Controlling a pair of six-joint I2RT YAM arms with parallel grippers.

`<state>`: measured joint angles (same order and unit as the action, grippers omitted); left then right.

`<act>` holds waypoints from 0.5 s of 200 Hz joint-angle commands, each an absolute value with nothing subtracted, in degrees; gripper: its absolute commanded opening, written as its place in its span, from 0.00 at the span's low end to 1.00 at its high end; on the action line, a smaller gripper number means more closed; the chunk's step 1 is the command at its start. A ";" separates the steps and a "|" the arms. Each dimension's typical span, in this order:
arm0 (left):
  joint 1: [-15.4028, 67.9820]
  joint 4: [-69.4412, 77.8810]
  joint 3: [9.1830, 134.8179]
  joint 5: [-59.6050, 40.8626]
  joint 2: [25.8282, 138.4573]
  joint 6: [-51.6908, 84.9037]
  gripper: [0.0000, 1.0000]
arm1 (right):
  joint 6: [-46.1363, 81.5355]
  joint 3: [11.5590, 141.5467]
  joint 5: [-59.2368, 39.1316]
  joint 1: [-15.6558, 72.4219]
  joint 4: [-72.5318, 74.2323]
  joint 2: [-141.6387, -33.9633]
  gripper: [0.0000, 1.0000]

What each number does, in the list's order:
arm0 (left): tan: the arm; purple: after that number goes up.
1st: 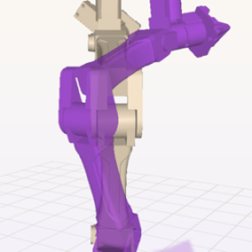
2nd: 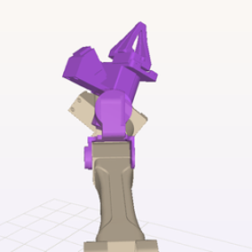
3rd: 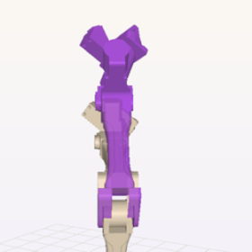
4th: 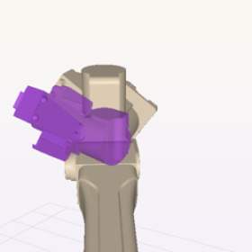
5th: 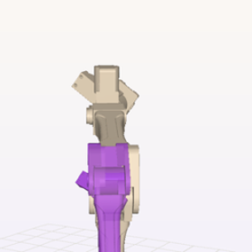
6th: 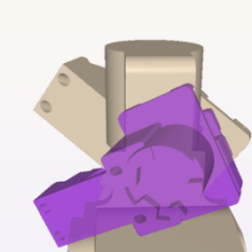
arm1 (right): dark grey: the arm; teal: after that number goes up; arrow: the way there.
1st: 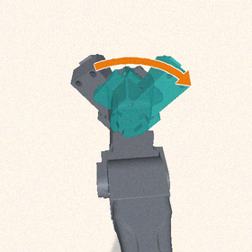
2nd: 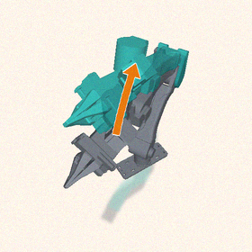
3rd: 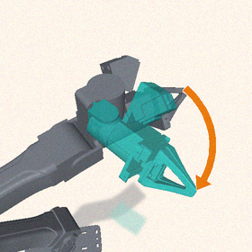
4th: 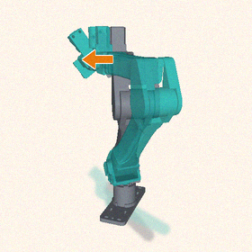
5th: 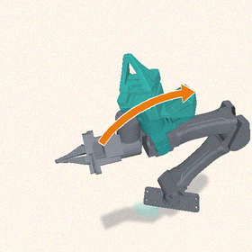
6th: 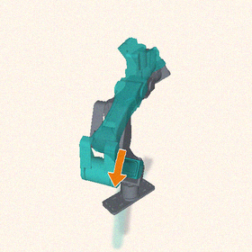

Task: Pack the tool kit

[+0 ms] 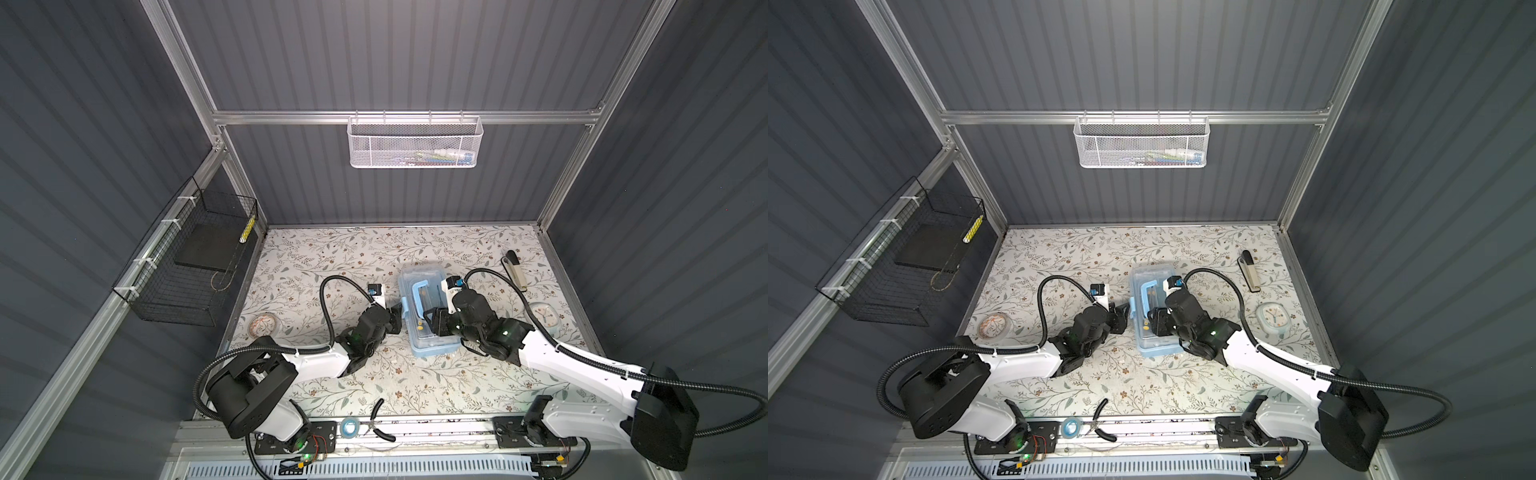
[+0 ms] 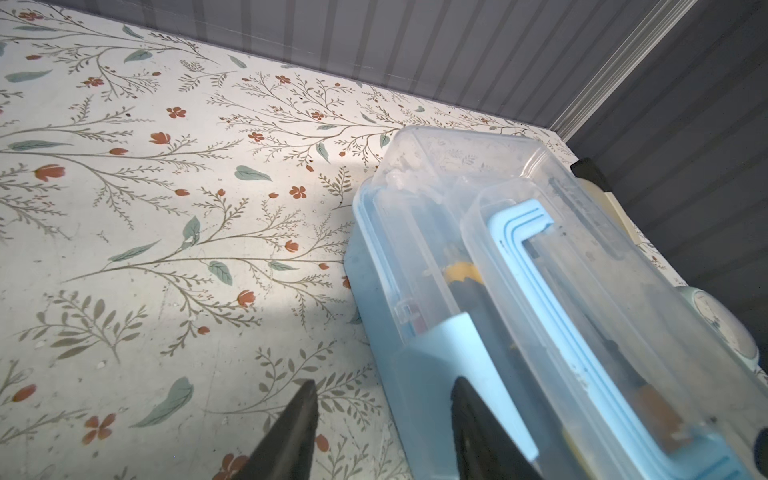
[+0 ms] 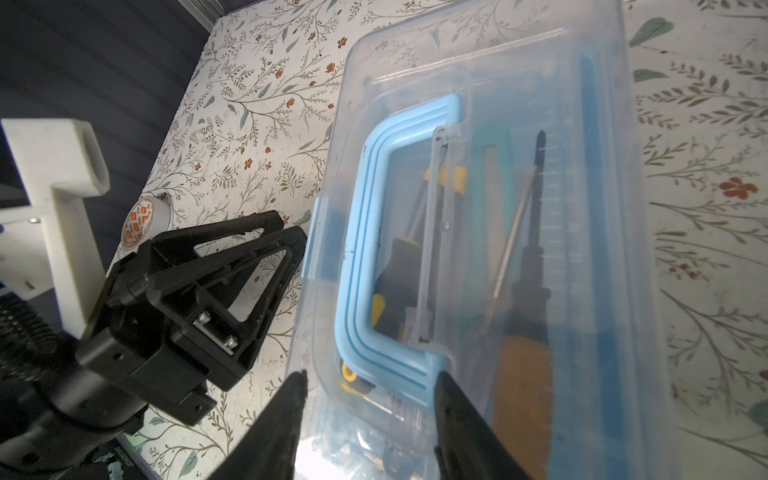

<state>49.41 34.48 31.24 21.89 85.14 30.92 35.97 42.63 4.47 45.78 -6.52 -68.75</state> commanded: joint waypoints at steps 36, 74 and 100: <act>49.56 33.19 33.86 18.98 84.05 32.42 0.54 | 35.73 42.28 4.65 45.62 -7.39 -70.13 0.52; 49.52 32.79 33.84 19.06 83.95 32.79 0.54 | 35.51 42.27 4.43 45.62 -7.18 -70.63 0.51; 49.56 33.12 33.99 18.30 84.61 33.04 0.50 | 35.42 42.19 4.44 45.62 -7.16 -70.84 0.52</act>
